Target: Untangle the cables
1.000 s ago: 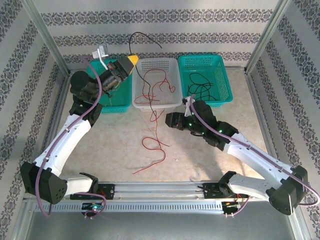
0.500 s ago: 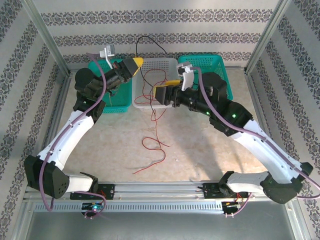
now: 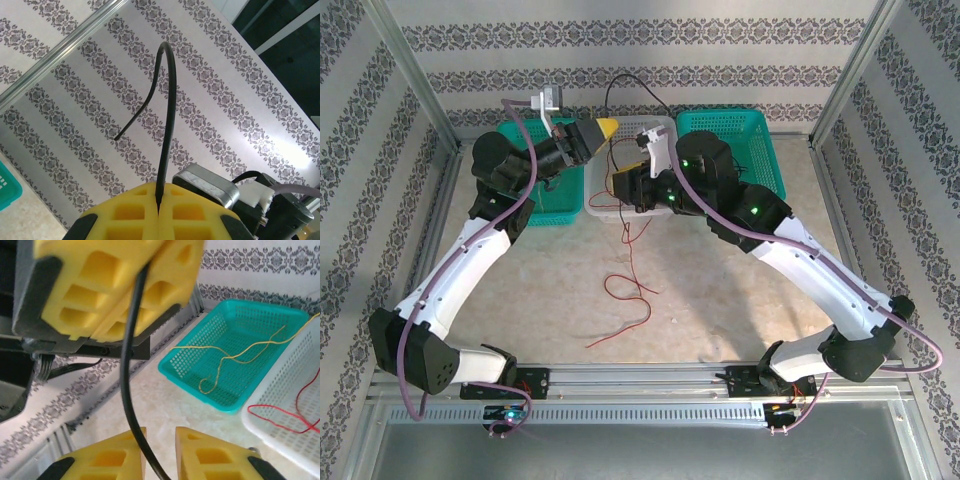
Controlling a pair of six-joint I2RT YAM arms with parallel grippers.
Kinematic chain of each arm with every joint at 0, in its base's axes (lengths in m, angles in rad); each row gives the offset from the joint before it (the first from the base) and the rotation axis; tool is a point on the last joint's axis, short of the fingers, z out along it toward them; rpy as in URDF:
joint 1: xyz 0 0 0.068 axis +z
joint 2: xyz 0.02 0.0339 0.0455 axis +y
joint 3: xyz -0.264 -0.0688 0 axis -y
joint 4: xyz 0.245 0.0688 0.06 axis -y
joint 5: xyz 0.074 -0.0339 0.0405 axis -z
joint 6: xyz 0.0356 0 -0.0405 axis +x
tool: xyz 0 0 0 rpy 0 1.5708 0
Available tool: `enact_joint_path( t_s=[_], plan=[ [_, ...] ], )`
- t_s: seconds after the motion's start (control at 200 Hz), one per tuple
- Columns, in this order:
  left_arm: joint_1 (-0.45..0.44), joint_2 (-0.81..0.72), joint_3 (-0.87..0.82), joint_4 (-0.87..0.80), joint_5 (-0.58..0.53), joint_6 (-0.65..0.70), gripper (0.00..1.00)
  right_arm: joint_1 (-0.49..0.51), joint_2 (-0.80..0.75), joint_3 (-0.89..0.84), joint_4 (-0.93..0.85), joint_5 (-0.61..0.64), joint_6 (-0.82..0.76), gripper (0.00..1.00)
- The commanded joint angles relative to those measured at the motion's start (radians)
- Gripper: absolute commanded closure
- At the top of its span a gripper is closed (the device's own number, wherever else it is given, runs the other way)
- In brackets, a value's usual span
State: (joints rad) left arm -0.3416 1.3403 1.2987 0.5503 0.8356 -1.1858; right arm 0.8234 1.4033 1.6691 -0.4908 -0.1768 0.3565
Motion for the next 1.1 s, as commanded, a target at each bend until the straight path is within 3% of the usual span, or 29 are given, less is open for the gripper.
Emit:
enact_joint_path(
  t_s=[0.0, 0.085, 0.25, 0.43, 0.53, 0.635, 0.82, 1.094],
  plan=[
    [-0.010, -0.001, 0.025, -0.025, 0.025, 0.052, 1.00, 0.018, -0.023, 0.029, 0.008, 0.010, -0.022, 0.87],
    [-0.010, 0.004, 0.015, -0.009, 0.022, 0.047, 1.00, 0.023, -0.038, 0.027, 0.011, 0.026, -0.031, 1.00],
    [-0.011, 0.012, 0.006, -0.013, 0.001, 0.047, 1.00, 0.023, -0.072, 0.010, 0.027, 0.046, -0.026, 1.00],
    [-0.011, -0.003, -0.045, 0.037, 0.000, 0.072, 0.44, 0.022, -0.113, -0.006, 0.045, 0.085, -0.005, 1.00],
    [-0.011, -0.027, -0.100, 0.055, -0.012, 0.112, 0.31, 0.000, -0.153, -0.026, 0.065, 0.108, 0.020, 1.00],
    [-0.015, -0.056, -0.193, 0.059, -0.057, 0.133, 0.28, -0.045, -0.192, -0.050, 0.089, 0.100, 0.072, 1.00],
    [-0.077, -0.017, -0.319, 0.106, -0.082, 0.105, 0.30, -0.124, -0.232, -0.077, 0.139, 0.040, 0.153, 1.00],
    [-0.121, 0.036, -0.505, 0.219, -0.178, 0.008, 0.28, -0.145, -0.242, -0.041, 0.146, 0.020, 0.165, 1.00]
  ],
)
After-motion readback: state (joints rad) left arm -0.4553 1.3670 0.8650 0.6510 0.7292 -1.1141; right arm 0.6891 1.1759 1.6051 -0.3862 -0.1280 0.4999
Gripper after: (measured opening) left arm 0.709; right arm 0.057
